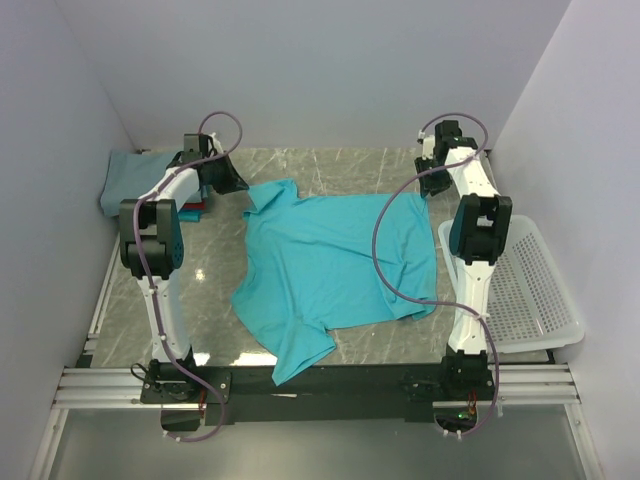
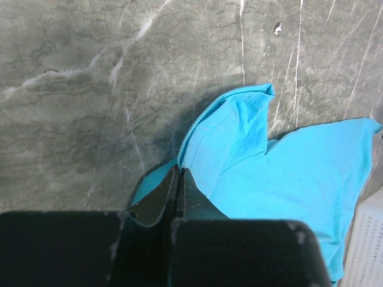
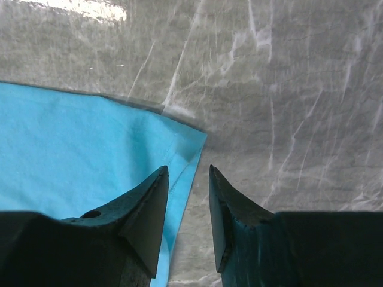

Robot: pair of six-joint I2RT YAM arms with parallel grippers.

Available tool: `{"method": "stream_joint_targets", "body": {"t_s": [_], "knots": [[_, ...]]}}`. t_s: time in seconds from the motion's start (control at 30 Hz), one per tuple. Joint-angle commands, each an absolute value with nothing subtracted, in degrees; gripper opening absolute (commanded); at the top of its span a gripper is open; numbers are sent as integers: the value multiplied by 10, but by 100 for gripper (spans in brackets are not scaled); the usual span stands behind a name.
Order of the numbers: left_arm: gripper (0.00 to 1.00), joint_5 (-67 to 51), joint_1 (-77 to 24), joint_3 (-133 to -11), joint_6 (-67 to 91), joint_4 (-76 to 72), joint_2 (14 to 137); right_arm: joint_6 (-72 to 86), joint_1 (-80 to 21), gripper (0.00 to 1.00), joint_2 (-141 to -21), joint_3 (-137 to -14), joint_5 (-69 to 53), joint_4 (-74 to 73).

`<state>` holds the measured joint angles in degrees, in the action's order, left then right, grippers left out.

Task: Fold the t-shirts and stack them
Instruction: Flatten the tshirt out

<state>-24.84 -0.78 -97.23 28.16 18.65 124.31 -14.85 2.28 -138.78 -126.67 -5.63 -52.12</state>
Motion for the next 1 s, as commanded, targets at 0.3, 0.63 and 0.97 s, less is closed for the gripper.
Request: {"method": "stream_joint_targets", "body": {"t_s": [0.3,0.63,0.97], "knots": [[1,-267,-4,-978,274,172,1211,-157,21,37,-1415,-1293,-66,-549],[1,-267,-4,-977,273,173,1215,-152,21,32,-1432,-1318,-77,-554],[1,-269,-2,-978,272,174,1217,-149,22,20,-1441,-1325,-75,-549]]}}
